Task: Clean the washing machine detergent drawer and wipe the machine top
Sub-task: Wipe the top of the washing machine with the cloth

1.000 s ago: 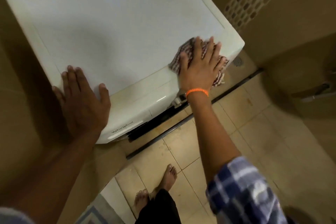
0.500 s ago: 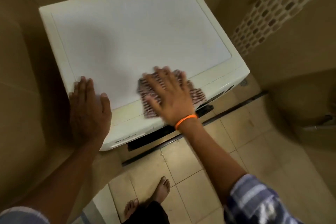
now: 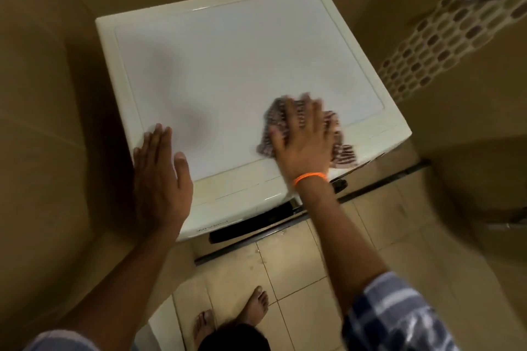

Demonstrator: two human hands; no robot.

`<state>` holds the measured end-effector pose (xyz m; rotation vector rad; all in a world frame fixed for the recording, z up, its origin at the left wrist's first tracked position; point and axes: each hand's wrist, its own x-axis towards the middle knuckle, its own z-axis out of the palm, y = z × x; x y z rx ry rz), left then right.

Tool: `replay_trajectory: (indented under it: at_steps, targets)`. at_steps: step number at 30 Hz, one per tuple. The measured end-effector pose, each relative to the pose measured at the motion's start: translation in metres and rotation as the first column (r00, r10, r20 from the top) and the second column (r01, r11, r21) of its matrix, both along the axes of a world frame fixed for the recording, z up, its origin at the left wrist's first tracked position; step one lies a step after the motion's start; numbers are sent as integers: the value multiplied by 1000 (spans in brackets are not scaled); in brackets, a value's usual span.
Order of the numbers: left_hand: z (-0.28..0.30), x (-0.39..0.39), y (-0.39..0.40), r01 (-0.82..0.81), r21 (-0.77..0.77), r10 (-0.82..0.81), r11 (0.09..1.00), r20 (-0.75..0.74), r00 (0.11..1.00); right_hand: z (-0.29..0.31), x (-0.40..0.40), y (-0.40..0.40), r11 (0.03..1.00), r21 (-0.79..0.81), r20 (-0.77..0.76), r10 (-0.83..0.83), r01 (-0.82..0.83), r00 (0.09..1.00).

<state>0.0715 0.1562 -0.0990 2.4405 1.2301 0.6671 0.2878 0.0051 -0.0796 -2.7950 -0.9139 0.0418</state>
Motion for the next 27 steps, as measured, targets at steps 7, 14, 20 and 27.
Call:
replay_trajectory:
  at_steps: [7, 14, 20, 27]
  targets:
    - [12, -6, -5, 31, -70, -10, 997, 284, 959, -6, -137, 80, 752, -18, 76, 658, -659, 749]
    - [6, 3, -9, -131, -60, 132, 990, 12, 991, -6, 11, -3, 934, -62, 76, 357, -352, 931]
    - [2, 6, -6, -120, -43, 113, 992, -138, 984, 5, 158, -58, 995, -96, -42, 16, -21, 999]
    - [-5, 5, -1, -91, 4, 90, 996, -166, 982, 0, 71, 2, 997, -76, 43, 34, -31, 998]
